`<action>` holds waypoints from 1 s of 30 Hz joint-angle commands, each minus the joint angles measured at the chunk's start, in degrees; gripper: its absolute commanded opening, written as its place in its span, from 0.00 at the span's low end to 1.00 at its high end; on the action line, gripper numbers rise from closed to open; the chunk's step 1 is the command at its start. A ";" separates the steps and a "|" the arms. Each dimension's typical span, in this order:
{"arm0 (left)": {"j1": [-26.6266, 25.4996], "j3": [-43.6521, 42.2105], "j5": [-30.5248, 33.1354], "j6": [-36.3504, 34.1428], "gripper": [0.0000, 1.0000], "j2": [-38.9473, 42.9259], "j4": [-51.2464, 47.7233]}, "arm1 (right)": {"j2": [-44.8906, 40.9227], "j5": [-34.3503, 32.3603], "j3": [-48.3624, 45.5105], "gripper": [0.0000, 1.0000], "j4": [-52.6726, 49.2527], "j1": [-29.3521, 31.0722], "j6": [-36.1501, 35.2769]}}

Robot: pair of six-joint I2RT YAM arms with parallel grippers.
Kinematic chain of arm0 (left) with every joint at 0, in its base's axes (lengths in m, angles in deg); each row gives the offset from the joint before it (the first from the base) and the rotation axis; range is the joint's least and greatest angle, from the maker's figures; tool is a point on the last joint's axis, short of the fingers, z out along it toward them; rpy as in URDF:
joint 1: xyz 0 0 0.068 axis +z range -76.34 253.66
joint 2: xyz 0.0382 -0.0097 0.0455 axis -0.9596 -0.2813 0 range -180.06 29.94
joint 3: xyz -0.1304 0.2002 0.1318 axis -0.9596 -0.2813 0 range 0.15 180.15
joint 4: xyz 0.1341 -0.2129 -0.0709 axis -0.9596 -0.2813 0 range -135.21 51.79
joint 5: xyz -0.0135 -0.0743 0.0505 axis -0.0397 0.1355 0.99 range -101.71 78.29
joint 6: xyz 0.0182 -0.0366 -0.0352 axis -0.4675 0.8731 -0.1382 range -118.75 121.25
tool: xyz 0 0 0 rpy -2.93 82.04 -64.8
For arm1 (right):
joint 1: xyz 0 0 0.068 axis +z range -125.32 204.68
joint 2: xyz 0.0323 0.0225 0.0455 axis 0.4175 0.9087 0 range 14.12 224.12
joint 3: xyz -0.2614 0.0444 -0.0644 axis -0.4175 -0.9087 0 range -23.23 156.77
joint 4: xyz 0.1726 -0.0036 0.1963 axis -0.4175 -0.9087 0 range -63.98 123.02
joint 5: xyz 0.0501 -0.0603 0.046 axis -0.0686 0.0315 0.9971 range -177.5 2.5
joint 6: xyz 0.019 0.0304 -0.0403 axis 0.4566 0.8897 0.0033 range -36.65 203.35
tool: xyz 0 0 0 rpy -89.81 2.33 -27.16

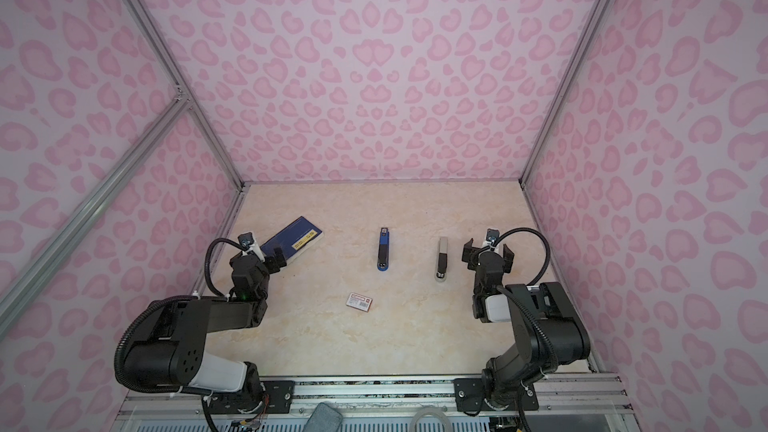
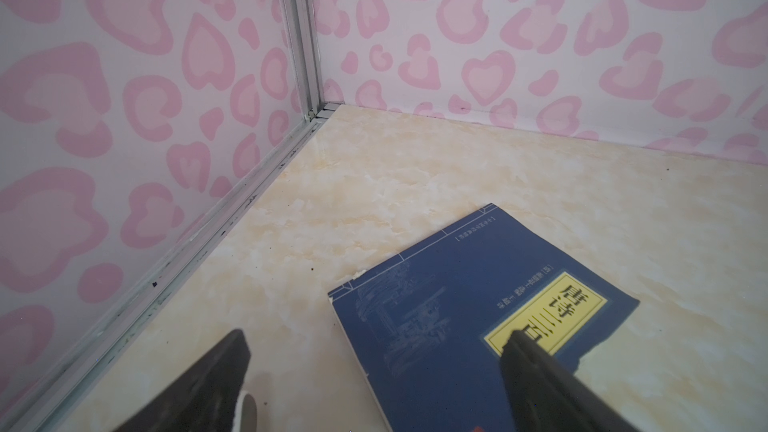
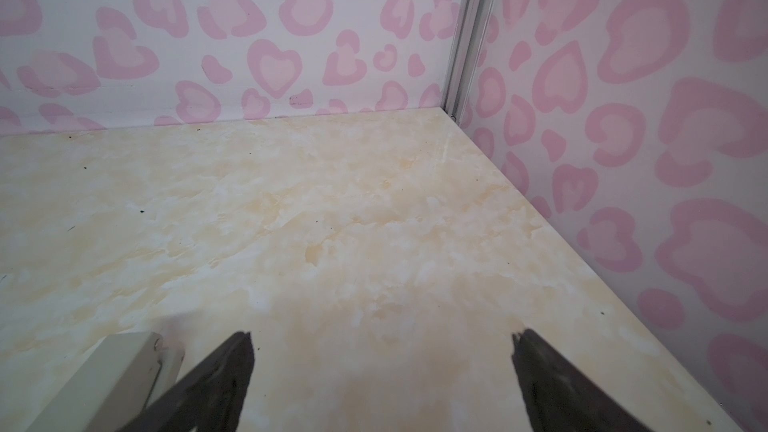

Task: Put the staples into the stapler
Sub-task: 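Raise both grippers from rest toward the table objects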

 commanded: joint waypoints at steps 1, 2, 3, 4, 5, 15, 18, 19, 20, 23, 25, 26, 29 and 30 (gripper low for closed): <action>0.00 0.06 0.39 0.17 0.98 0.24 1.37 | -0.05 -0.04 -0.22 1.00 0.27 -0.01 0.11; 0.00 0.08 0.41 0.17 0.98 0.24 1.37 | 0.02 -0.04 -0.20 0.99 0.34 0.02 0.11; 0.01 0.03 0.41 0.17 0.98 0.20 1.37 | -0.04 -0.04 -0.26 0.99 0.34 0.00 0.11; 0.00 0.06 0.38 0.17 0.98 0.20 1.37 | -0.04 -0.04 -0.14 0.99 0.32 0.05 0.11; 0.00 -0.01 0.38 0.17 0.98 0.23 1.37 | -0.03 -0.04 -0.26 1.00 0.35 -0.02 0.11; 0.00 3.72 0.47 -0.06 0.98 3.50 -7.34 | -7.27 -3.46 1.09 1.00 -8.02 1.20 -0.27; 0.00 9.17 3.55 1.11 0.98 6.19 -18.75 | -13.13 -3.38 3.53 1.00 -16.50 1.61 -0.30; 0.00 10.17 3.90 1.22 0.98 7.33 -20.86 | -14.95 -3.52 4.24 0.99 -18.84 1.59 1.56; 0.01 10.96 4.17 2.05 0.98 8.56 -22.95 | -17.18 -3.25 4.73 1.00 -20.80 1.42 4.23; 0.22 14.38 3.56 9.13 0.98 13.09 -31.27 | -23.66 3.70 6.00 1.00 -27.68 -0.77 17.71; 0.80 16.95 1.95 19.27 0.98 15.57 -37.59 | -26.32 10.17 7.34 0.99 -33.14 -4.01 30.87; 1.45 18.18 -2.64 21.33 0.98 16.34 -39.62 | -26.01 16.71 7.82 0.88 -32.42 -5.57 33.36; 1.59 22.06 -12.60 23.65 0.98 17.20 -45.78 | -24.15 29.06 10.43 0.73 -31.83 -4.35 30.60; 1.59 22.77 -15.73 24.11 0.98 17.21 -48.75 | -24.25 28.79 11.26 0.73 -33.63 -2.44 30.13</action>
